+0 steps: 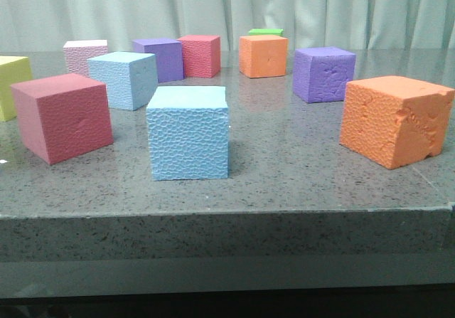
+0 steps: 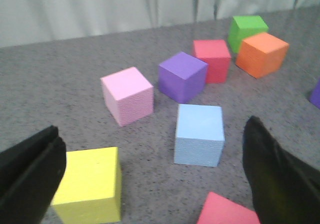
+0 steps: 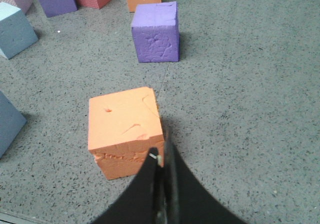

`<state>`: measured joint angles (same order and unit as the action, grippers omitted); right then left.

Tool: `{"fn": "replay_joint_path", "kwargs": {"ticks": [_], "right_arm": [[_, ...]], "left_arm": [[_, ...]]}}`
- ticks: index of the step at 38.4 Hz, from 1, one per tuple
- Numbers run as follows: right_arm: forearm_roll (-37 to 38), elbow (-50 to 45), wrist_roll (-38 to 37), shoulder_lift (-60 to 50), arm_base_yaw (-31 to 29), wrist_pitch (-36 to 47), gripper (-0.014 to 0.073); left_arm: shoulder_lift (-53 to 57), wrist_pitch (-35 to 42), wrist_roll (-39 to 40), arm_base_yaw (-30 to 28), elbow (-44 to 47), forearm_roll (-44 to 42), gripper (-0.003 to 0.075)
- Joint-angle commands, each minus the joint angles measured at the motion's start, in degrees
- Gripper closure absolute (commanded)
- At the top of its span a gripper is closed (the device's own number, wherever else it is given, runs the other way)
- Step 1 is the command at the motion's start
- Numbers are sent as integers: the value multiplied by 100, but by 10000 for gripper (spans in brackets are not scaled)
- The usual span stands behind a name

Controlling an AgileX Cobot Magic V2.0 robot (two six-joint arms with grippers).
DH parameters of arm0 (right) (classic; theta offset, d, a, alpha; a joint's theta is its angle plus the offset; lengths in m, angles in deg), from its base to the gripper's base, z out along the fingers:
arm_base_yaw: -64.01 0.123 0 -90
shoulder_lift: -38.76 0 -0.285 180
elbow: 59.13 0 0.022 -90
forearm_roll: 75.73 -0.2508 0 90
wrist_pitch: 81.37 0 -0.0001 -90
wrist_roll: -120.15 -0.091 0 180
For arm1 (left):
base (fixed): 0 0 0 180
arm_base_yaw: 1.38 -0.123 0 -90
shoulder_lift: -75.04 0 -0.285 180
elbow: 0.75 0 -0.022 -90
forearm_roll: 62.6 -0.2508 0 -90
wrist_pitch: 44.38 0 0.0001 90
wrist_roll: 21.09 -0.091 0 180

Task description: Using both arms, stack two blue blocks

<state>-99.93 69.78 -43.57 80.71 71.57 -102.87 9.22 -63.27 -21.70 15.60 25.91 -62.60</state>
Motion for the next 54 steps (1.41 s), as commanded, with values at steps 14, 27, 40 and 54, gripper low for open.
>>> {"fn": "replay_joint_path", "kwargs": {"ticks": [14,27,40,54], "right_arm": [[-97,149,-23,-8,-22,436,660],[-92,149,-23,-8,-22,436,660],[-87,149,-23,-8,-22,441,660],[-87,149,-23,-8,-22,441,660]], "left_arm": [[-2887,-2159,16,438,-3309,124,28],[-4340,-3409,16,438,-4901,124,28],[-4988,-3631,6,438,-5113,241,28],[-5013,-3716,6,438,-5126,253,208]]}}
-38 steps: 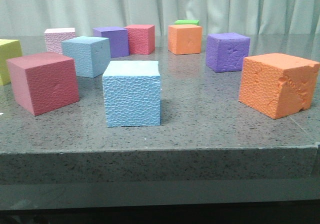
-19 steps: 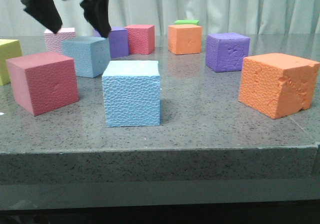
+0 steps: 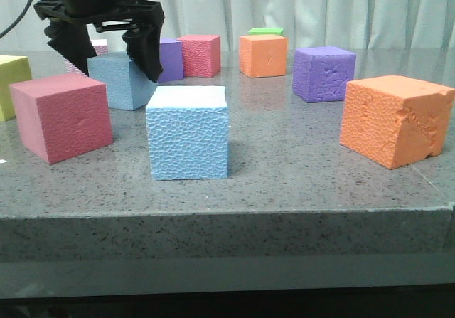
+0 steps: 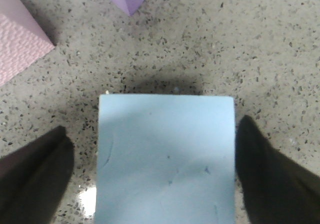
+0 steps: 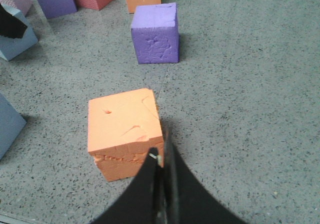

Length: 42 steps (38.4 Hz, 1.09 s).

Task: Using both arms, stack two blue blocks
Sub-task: 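Lower the left gripper onto the light blue cube near the pink cube and grasp it, then lift the cube with the left gripper and carry it above the placed blue cube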

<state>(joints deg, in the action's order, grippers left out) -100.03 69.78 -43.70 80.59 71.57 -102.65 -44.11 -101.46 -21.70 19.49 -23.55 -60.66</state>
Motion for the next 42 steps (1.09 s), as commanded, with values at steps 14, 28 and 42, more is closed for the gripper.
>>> {"fn": "replay_joint_path", "kwargs": {"ticks": [14,28,42], "right_arm": [[-76,149,-9,4,-22,420,660],[-76,149,-9,4,-22,420,660],[-76,149,-9,4,-22,420,660]], "left_arm": [[320,-659,6,48,-1069,59,587],[400,-1585,6,48,-1999,219,605],[1356,-1585,6,70,-1055,577,604]]}}
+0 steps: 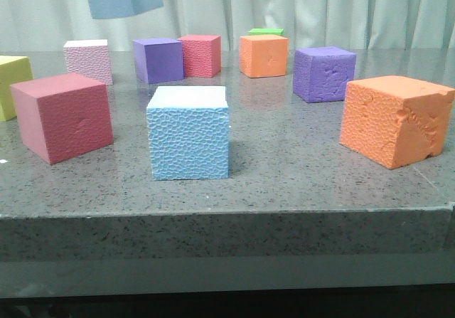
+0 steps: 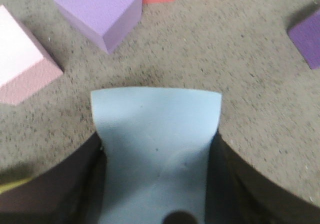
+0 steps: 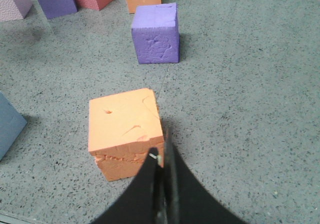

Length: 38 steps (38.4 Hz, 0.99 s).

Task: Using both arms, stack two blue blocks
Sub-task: 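Lift the cube with the left gripper and carry it above the placed blue cube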

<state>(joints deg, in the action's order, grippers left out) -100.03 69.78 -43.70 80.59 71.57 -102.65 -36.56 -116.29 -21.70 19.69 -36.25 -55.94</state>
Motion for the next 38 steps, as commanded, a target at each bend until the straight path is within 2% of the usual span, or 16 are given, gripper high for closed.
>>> {"fn": "replay_joint_path", "kwargs": {"ticks": [1,7,12,25,34,38], "right_arm": [[-76,149,-9,4,-22,420,660],[-76,149,-9,4,-22,420,660],[-76,149,-9,4,-22,420,660],[-76,149,-9,4,-22,409,660],[-76,149,-9,4,-22,398,660],[-76,149,-9,4,-22,398,660]], "left_arm": [[682,-102,6,50,379,106,604],[1131,-102,6,144,1039,118,604],[1302,-102,-254,465,1277,118,603],[1329,-102,-1101,1580,1289,118,592],[1329,-102,-1372,1943,1323,129,592],[1329,-102,-1841,1982,1505,320,592]]}}
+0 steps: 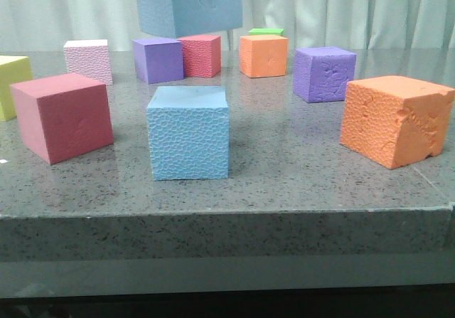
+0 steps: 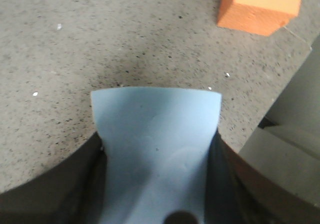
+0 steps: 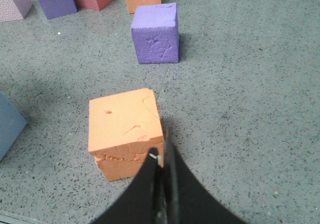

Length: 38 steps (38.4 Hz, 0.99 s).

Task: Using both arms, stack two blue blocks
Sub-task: 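Lift the cube with the left gripper and carry it above the placed blue cube, then lower the held cube onto the placed blue cube and open the left gripper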

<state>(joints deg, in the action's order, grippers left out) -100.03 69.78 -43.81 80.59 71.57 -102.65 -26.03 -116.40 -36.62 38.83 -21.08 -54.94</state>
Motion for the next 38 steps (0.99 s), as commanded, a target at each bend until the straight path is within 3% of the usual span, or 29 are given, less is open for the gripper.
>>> {"fn": "replay_joint_path", "kwargs": {"ticks": [1,6,22,26,33,38], "right_arm": [[-76,149,2,4,-22,398,660],[-76,149,2,4,-22,398,660],[-76,149,2,4,-22,398,660],[-76,149,2,4,-22,392,660],[-76,149,2,4,-22,386,660],[-76,149,2,4,-22,381,660]], "left_arm": [[276,-91,-525,69,48,293,592],[276,-53,-989,69,313,320,592],[66,108,-1201,69,328,547,582],[4,108,-1201,69,328,584,509],[-17,95,-1201,57,328,584,304],[-17,95,-1201,57,328,584,219]]}}
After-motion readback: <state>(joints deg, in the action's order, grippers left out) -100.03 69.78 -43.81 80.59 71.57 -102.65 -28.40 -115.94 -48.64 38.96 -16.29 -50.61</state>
